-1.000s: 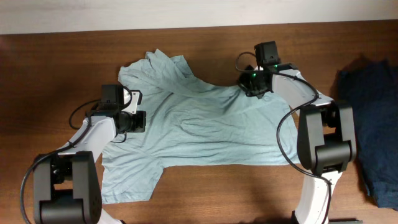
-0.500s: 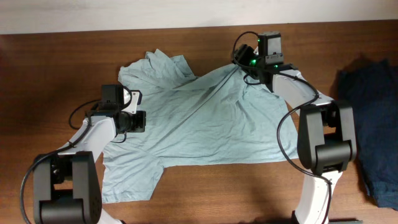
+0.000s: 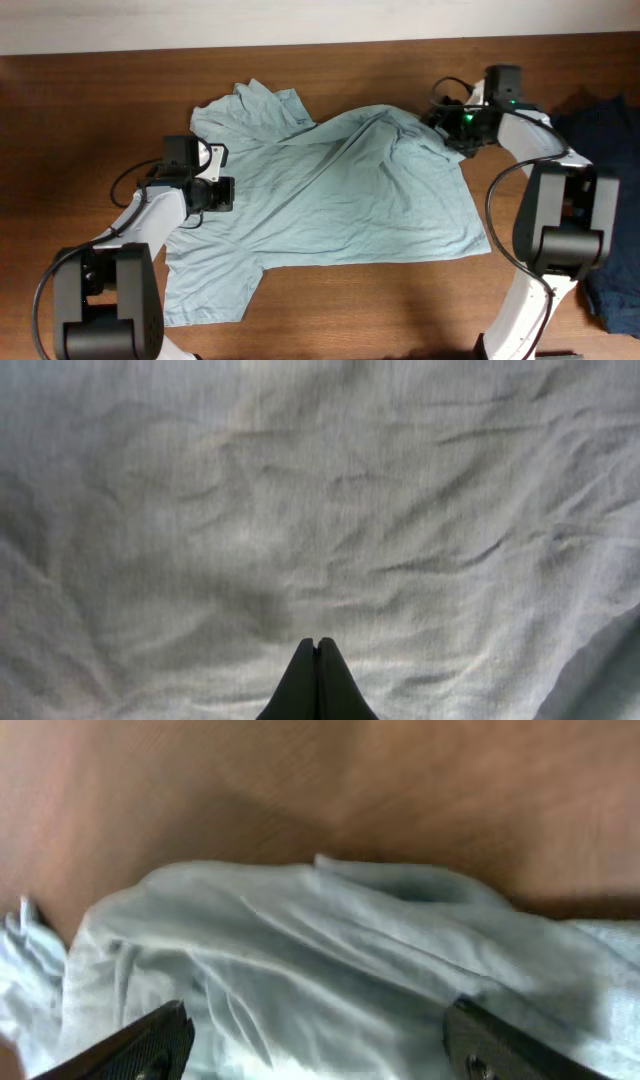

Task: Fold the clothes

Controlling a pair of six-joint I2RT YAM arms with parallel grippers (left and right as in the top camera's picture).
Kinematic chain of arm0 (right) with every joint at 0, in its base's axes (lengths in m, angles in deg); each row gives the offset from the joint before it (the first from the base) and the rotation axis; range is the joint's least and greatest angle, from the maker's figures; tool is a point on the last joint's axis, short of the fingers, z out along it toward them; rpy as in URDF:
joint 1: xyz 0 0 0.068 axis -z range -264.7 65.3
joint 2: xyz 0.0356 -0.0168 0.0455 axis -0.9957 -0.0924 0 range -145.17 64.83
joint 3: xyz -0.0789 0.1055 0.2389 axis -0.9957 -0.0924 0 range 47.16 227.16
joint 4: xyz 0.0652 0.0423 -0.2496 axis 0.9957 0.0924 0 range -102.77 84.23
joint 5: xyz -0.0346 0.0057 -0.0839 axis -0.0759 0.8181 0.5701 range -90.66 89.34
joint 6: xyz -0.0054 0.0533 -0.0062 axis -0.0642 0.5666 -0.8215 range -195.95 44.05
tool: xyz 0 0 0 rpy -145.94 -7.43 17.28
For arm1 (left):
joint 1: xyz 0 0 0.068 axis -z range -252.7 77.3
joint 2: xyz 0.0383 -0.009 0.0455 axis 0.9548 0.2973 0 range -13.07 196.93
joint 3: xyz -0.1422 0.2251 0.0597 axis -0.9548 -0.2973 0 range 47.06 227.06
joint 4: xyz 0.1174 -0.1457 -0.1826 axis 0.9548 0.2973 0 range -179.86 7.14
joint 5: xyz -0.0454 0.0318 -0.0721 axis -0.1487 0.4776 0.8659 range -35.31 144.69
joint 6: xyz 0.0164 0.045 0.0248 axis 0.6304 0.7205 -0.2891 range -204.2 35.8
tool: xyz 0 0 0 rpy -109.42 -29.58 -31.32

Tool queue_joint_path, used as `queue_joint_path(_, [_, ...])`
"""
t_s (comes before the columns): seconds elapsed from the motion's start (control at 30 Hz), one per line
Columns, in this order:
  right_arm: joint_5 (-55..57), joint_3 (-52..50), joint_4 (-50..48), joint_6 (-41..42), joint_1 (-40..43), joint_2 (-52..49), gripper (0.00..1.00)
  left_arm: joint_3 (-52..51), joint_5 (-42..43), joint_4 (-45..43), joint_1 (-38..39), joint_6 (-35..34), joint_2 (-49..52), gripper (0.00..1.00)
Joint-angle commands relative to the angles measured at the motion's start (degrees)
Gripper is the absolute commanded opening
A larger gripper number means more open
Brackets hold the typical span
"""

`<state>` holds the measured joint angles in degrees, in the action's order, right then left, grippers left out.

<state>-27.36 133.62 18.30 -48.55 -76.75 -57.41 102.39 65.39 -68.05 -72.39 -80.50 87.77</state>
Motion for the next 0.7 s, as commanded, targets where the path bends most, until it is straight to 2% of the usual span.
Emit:
queue_joint_path(0.0, [-4.6,0.7,2.8,-5.2,0.3,2.1,0.85,-0.2,0.0,-0.2,0.1,1.1,0.5,0.0])
queue_joint_path(0.1, [-4.8,0.7,8.9,-7.3,0.3,5.2,0.85,-0.2,0.0,-0.2,0.1,1.1,0.5,0.0])
queue_joint_path(0.33, [-3.6,0.7,18.1,-5.6,-0.4,6.7,0.83,-0.2,0.0,-0.3,0.1,1.1,0.5,0.0])
queue_joint_path(0.5, [4.8,0.1,16.9,-0.8,-1.2,6.6,0.83,-0.2,0.0,-0.3,0.1,1.1,0.5,0.0])
queue_joint_path(0.67, [6.4,-2.8,10.5,5.4,-2.4,6.4,0.83,-0.2,0.0,-0.3,0.1,1.1,0.5,0.0])
